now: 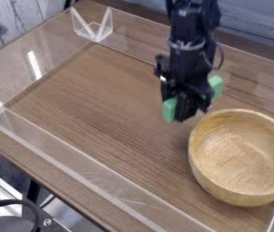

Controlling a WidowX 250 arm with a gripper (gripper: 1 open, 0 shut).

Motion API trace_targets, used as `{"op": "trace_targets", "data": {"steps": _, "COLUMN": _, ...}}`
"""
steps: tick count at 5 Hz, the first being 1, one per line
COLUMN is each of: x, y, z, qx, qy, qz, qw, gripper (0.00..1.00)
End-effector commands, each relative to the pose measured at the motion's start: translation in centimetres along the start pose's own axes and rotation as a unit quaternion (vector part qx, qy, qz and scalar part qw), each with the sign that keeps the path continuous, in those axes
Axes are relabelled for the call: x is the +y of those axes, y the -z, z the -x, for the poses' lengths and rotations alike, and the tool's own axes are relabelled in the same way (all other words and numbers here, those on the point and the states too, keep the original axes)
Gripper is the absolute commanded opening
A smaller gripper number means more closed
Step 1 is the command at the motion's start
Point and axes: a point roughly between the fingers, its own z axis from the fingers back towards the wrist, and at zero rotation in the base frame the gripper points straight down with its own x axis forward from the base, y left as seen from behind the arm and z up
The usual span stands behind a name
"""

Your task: Put the green block in the brown bowl

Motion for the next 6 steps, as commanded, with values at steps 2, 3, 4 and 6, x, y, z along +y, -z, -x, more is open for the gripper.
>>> {"op": "trace_targets", "data": {"steps": 2, "x": 2.6, "y": -2.8, "z": -2.8, "qx": -0.049, "qy": -0.028, "qz": -0.022, "qw": 0.9981, "gripper": 0.00}}
{"op": "trace_targets", "data": {"steps": 3, "x": 3.8, "y": -1.5, "z": -3.3, "qx": -0.040, "qy": -0.036, "qz": -0.022, "qw": 0.9983, "gripper": 0.00}}
{"op": "trace_targets", "data": {"steps": 4, "x": 4.9, "y": 0.0, "z": -3.8, "qx": -0.031, "qy": -0.041, "qz": -0.021, "qw": 0.9984, "gripper": 0.00}}
{"op": "trace_targets", "data": {"steps": 6, "x": 5.7, "y": 0.0, "z": -4.3, "qx": -0.037, "qy": -0.049, "qz": -0.025, "qw": 0.9978, "gripper": 0.00}}
